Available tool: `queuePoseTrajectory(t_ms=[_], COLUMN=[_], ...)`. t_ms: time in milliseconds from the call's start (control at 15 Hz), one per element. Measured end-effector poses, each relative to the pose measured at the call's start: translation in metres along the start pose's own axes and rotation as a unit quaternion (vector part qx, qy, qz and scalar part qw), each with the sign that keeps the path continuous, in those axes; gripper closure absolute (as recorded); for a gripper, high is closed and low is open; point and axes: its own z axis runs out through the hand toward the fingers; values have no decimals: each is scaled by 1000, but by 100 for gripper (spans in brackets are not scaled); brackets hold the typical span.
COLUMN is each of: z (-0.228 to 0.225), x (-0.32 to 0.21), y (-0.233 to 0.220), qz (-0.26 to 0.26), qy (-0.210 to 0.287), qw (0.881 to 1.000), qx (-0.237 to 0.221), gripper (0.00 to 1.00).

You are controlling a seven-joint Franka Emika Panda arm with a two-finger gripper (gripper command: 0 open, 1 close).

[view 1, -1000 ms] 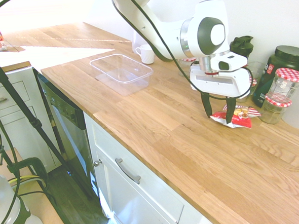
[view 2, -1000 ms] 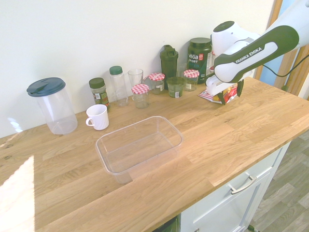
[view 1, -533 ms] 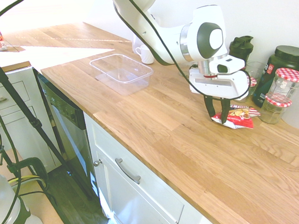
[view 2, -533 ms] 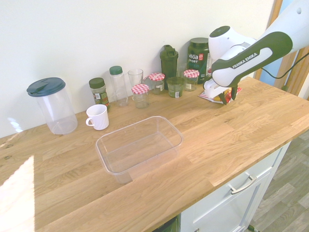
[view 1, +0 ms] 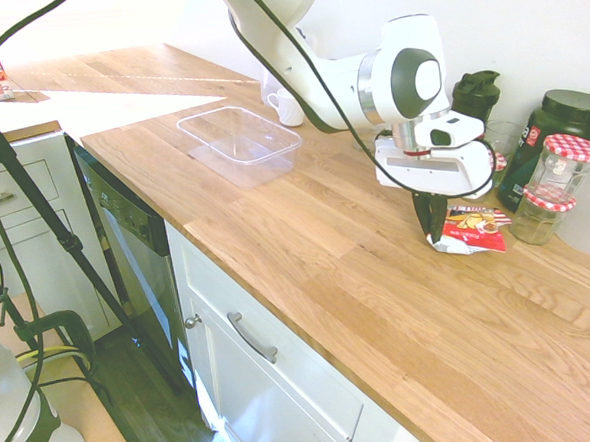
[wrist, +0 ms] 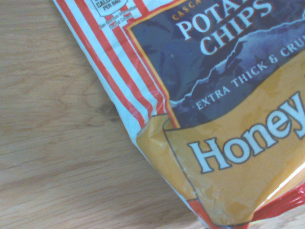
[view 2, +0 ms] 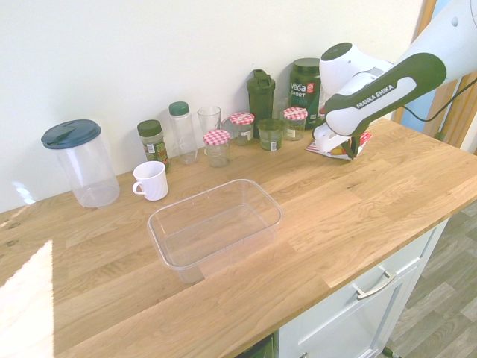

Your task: Put the chip bag into the container

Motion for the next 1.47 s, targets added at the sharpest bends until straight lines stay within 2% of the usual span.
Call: queuePoseTrajectory(t_ms=[267, 533, 800, 1000, 1267, 1467], z=[-23, -117, -227, -283, -330, -338], x=[0, -24, -93, -156, -238, -298], y=[-3, 5, 21, 23, 9, -25], qz=[-3, -7, -18, -28, -41, -50], qy=[13, 56, 98, 121, 142, 152], qw=[1000, 997, 991, 986, 983, 982], qx=[15, 57, 91, 110, 113, 102], gripper=[100, 100, 100, 100, 100, 100])
